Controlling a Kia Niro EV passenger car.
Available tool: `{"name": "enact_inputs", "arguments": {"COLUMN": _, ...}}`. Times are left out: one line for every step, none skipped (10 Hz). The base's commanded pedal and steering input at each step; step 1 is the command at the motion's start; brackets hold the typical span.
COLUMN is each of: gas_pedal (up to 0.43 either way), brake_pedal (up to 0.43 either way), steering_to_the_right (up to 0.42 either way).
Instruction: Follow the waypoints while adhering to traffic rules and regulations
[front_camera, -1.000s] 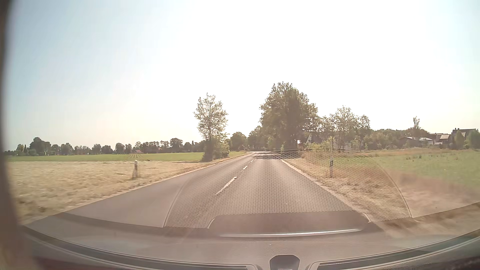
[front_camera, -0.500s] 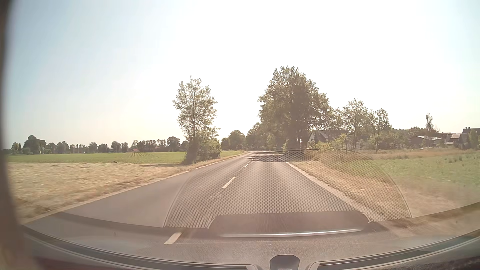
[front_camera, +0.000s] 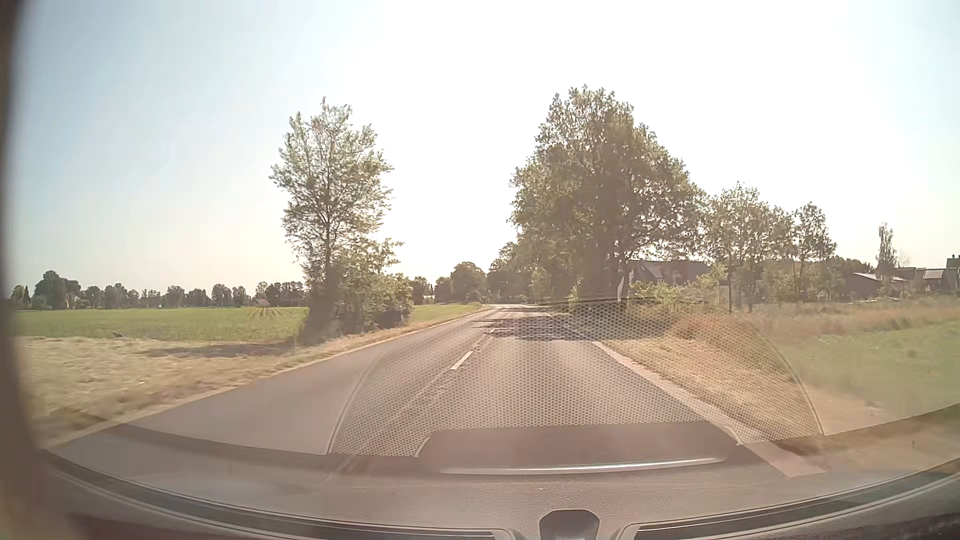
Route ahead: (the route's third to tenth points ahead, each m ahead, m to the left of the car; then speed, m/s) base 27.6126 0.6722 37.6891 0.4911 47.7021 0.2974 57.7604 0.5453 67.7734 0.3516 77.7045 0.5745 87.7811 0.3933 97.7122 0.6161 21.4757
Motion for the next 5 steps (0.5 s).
{"name": "enact_inputs", "arguments": {"gas_pedal": 0.299, "brake_pedal": 0.006, "steering_to_the_right": 0.008}}
{"name": "enact_inputs", "arguments": {"gas_pedal": 0.299, "brake_pedal": 0.006, "steering_to_the_right": 0.008}}
{"name": "enact_inputs", "arguments": {"gas_pedal": 0.287, "brake_pedal": 0.006, "steering_to_the_right": 0.008}}
{"name": "enact_inputs", "arguments": {"gas_pedal": 0.280, "brake_pedal": 0.006, "steering_to_the_right": 0.007}}
{"name": "enact_inputs", "arguments": {"gas_pedal": 0.280, "brake_pedal": 0.000, "steering_to_the_right": 0.006}}
